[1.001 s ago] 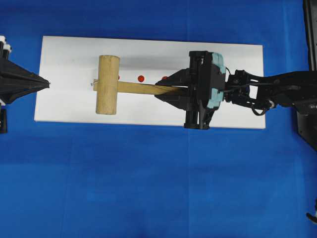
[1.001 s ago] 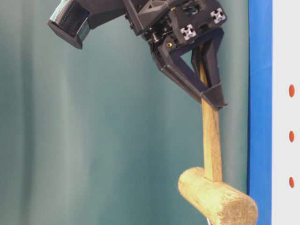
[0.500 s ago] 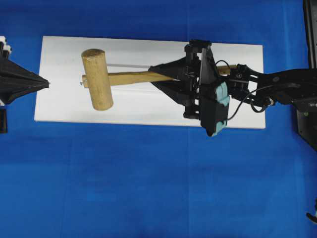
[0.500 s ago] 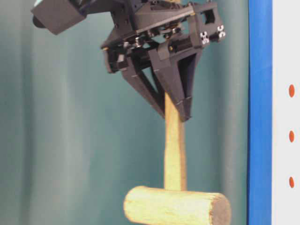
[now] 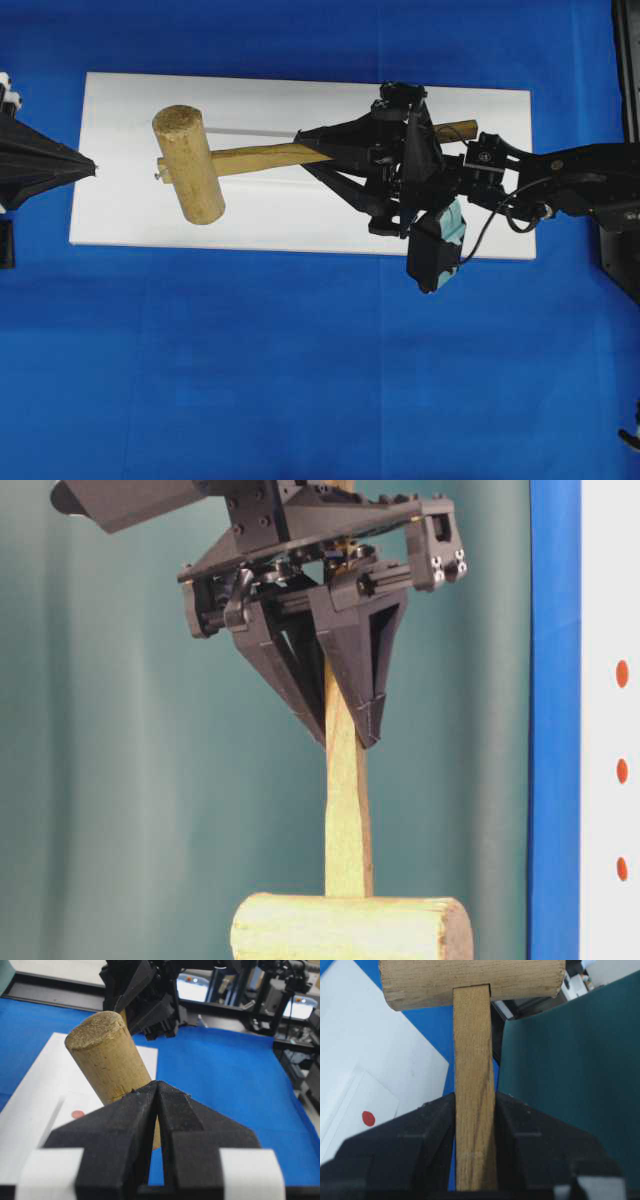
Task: Hit the mark with a hammer.
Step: 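Move the left gripper toward the mallet head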
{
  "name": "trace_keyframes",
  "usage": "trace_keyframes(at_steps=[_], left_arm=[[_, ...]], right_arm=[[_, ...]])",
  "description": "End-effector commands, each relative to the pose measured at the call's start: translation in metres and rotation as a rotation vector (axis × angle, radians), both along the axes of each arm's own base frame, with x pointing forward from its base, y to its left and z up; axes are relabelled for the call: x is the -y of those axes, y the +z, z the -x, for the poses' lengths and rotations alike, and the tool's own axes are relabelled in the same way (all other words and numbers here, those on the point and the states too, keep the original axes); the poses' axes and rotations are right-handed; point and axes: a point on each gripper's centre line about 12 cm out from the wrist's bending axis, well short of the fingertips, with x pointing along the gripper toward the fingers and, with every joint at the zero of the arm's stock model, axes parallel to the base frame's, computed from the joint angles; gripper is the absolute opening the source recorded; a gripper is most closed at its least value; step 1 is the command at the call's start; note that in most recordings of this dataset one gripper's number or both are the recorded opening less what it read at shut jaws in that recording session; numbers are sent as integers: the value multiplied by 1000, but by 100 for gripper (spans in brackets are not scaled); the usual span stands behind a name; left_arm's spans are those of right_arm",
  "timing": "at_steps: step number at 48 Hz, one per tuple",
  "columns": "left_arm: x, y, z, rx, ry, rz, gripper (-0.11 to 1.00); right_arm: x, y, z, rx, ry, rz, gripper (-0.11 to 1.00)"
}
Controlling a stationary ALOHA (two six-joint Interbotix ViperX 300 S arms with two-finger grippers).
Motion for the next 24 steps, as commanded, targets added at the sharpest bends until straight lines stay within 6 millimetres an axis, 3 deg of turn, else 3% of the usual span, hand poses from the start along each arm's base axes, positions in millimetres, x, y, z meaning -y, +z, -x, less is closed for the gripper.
trace_keyframes(at_steps=[1, 17, 19, 24], left_arm=[[-1, 7, -2, 21, 5, 3, 0], [-8, 6, -2, 20, 42, 71, 2], [-10, 6, -1, 22, 51, 96, 6], [-12, 6, -2, 24, 65, 148, 34]], right_arm=[[1, 22, -4, 71, -7, 1, 10], [0, 22, -4, 71, -6, 1, 10], [0, 22, -4, 71, -6, 1, 10], [0, 22, -4, 72, -6, 1, 10]])
